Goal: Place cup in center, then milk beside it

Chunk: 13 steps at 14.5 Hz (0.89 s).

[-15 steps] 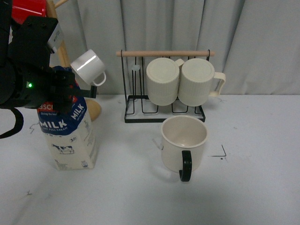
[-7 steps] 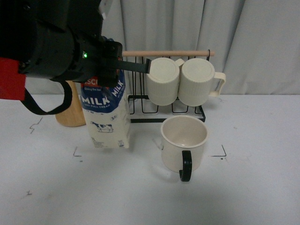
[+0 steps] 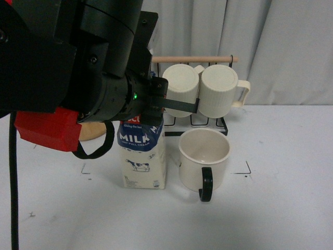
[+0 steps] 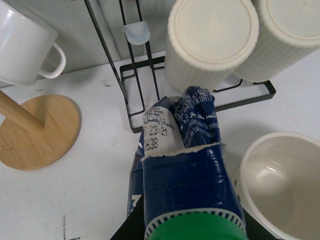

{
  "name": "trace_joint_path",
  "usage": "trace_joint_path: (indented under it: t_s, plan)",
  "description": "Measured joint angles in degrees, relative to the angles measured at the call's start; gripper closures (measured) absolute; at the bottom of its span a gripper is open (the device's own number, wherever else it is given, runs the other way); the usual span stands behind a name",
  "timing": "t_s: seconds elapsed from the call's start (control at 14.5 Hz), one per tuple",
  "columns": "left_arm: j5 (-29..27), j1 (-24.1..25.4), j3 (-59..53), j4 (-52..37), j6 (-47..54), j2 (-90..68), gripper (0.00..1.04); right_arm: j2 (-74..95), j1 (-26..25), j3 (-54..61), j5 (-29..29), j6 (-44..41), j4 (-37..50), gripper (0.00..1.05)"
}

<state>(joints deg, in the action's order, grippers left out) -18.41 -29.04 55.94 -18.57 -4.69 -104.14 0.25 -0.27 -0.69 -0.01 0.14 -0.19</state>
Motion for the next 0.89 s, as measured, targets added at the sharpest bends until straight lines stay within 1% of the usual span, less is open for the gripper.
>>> trace_joint_path:
  t_s: [0.21,0.28,0.41,0.48,0.55,0.69,0.76,0.83,0.89]
  plan:
    - [0.2,-0.5,0.0,-0.9,-1.6,-0.7,0.86,0.0,0.0,0.0,0.0,0.0,0.0,0.06]
    - [0.3,-0.3,-0.1,-1.9,-2.6,-0.7,0.80,0.0,0.0,0.0,0.0,0.0,0.0,0.06]
    - [1.5,-0.2,0.0,-2.4,-4.2,-0.5,0.62,0.0,0.0,0.0,0.0,0.0,0.0,0.06]
    - [2.4,-0.2,0.0,-1.8,-5.4,-0.3,0.55,0.0,0.0,0.0,0.0,0.0,0.0,0.06]
    - [4.1,-0.2,-0.1,-0.8,-7.6,-0.1,0.42,0.0,0.0,0.0,0.0,0.0,0.0,0.06]
    - [6.4,0.3,-1.5,-0.6,-11.6,1.0,0.22,0.0,0.0,0.0,0.0,0.0,0.0,0.06]
    - [7.1,0.7,-2.6,-0.6,-12.9,2.0,0.15,0.0,0.0,0.0,0.0,0.0,0.0,0.06]
    - [7.5,1.5,-4.6,-2.3,-14.5,4.0,0.05,0.0,0.0,0.0,0.0,0.0,0.0,0.06]
    - [8.1,2.6,-6.9,-3.3,-16.0,7.5,0.07,0.0,0.0,0.0,0.0,0.0,0.0,0.06]
